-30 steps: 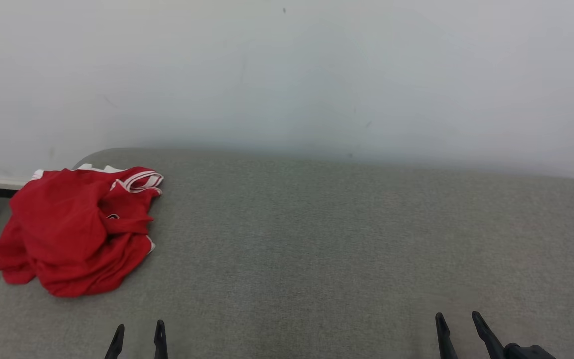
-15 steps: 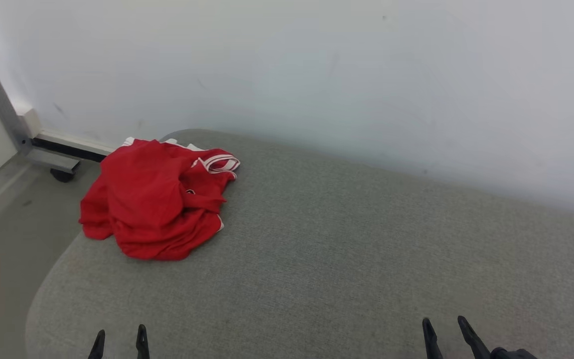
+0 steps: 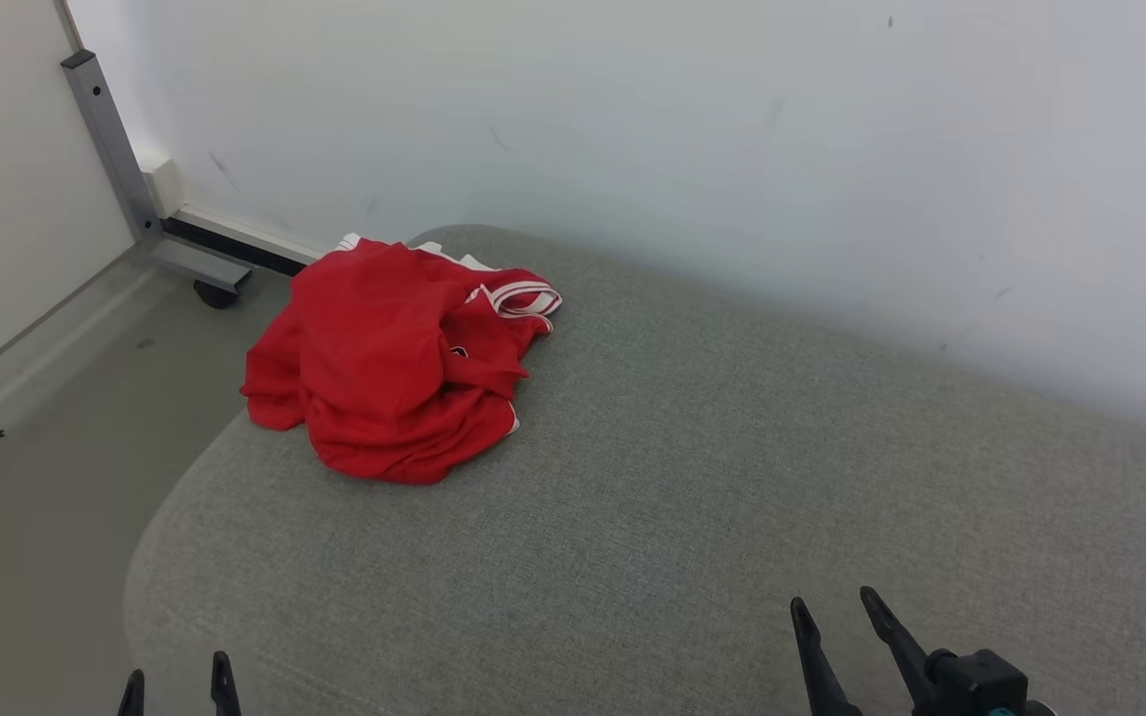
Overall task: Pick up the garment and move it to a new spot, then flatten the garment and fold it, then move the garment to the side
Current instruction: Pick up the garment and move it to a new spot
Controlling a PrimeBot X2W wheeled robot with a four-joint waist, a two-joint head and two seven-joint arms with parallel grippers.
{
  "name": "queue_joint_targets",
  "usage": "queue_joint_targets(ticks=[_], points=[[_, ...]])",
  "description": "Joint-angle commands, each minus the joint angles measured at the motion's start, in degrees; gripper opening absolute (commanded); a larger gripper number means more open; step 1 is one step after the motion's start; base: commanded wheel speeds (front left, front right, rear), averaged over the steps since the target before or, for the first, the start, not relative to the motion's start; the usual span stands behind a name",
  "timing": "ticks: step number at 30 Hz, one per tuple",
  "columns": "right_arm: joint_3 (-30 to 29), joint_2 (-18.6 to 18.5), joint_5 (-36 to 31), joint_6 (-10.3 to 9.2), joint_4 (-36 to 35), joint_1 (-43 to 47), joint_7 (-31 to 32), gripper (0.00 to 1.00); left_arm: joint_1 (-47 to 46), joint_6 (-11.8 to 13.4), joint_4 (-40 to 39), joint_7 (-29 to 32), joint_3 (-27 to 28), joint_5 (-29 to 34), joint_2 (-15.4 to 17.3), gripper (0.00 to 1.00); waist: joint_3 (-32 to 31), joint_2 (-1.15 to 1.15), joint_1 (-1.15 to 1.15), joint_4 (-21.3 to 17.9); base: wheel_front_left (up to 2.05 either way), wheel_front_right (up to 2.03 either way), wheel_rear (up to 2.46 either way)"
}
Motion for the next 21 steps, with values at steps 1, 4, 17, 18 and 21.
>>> queue_joint_targets(ticks=[1, 4, 17, 18, 21], points=[[0.2, 0.0, -0.5, 0.19, 0.3, -0.5, 0.0, 1.00, 0.7, 0.3, -0.4, -0.2, 0.2, -0.2, -0.1, 1.00, 0.5, 0.00, 0.00, 0.4, 0.00, 0.00, 0.00], [0.5, 0.0, -0.5, 0.19, 0.8, -1.2, 0.1, 1.00, 1.3, 0.4, -0.9, -0.2, 0.6, -0.4, -0.2, 1.00, 0.8, 0.00, 0.00, 0.7, 0.00, 0.00, 0.00], [0.0, 0.0, -0.8, 0.19, 0.8, 0.0, -0.2, 1.00, -4.8, -1.1, 4.1, -0.2, -1.6, 0.9, 0.4, 1.00, 1.9, 0.00, 0.00, 1.4, 0.00, 0.00, 0.00], [-0.2, 0.0, -1.0, 0.18, 0.6, 0.3, -0.2, 1.00, -6.1, -1.5, 5.4, 0.3, -2.2, 0.8, 0.6, 1.00, 2.1, 0.00, 0.00, 1.5, 0.00, 0.00, 0.00], [-0.7, 0.0, -1.4, 0.18, 0.0, 1.1, 0.2, 1.00, -10.1, -2.0, 8.1, 1.5, -3.1, 0.3, 1.1, 1.00, 2.3, 0.00, 0.00, 1.6, 0.00, 0.00, 0.00]])
